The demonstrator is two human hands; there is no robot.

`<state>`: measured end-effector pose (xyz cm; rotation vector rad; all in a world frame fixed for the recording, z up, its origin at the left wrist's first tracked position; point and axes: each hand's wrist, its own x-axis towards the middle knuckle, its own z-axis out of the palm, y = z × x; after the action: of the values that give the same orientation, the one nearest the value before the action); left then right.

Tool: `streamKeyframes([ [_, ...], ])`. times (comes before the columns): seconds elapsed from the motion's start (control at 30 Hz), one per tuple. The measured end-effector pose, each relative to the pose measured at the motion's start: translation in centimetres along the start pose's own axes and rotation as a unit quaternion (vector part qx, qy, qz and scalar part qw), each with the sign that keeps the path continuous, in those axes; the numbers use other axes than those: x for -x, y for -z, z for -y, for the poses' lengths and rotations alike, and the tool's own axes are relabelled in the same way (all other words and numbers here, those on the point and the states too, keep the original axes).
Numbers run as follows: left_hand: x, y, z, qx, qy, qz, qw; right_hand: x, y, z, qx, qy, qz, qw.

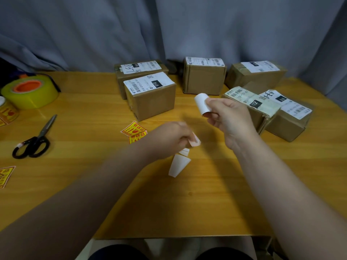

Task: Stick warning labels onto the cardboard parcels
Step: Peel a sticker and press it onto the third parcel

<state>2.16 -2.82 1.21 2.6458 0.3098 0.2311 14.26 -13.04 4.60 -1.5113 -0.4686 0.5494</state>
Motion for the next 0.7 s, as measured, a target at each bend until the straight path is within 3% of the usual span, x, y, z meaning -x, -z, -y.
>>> streamKeyframes([
  [0.1, 0.7, -0.6, 0.0, -0.016, 0.003, 0.045, 0.999, 0.6, -0.1, -0.8, 0.006, 0.000, -0.007, 1.000],
  [0.23, 1.3, 0.1, -0.3, 0.125, 0.017, 0.029, 0.992, 1.2, -0.5, -1.4, -0.009, -0.001, -0.023, 1.000],
  [0.3, 1.4, 0.5, -0.5, 0.121, 0.021, 0.030, 0.992, 1.4, -0.8, -1.5, -0.016, 0.001, -0.027, 1.000],
  [0.37, 1.7, 0.8, -0.9, 0.114, 0.039, -0.037, 0.992, 1.5, -1.2, -1.6, -0.019, -0.004, -0.036, 0.999],
  [0.43, 1.7, 1.1, -1.4, 0.116, 0.065, -0.157, 0.979, 1.5, -1.8, -1.7, -0.013, -0.012, -0.048, 0.999],
  [0.5, 1.6, 1.3, -1.8, 0.045, 0.074, -0.240, 0.967, 1.4, -2.8, -1.9, 0.004, -0.008, -0.063, 0.998],
  [0.6, 1.0, 0.8, -1.8, -0.115, 0.076, -0.279, 0.950, 1.8, -4.4, -1.9, 0.032, -0.006, -0.074, 0.997],
  [0.7, 0.9, 0.5, -1.6, -0.208, 0.064, -0.319, 0.922, 2.1, -5.5, -1.8, 0.038, -0.006, -0.089, 0.995],
])
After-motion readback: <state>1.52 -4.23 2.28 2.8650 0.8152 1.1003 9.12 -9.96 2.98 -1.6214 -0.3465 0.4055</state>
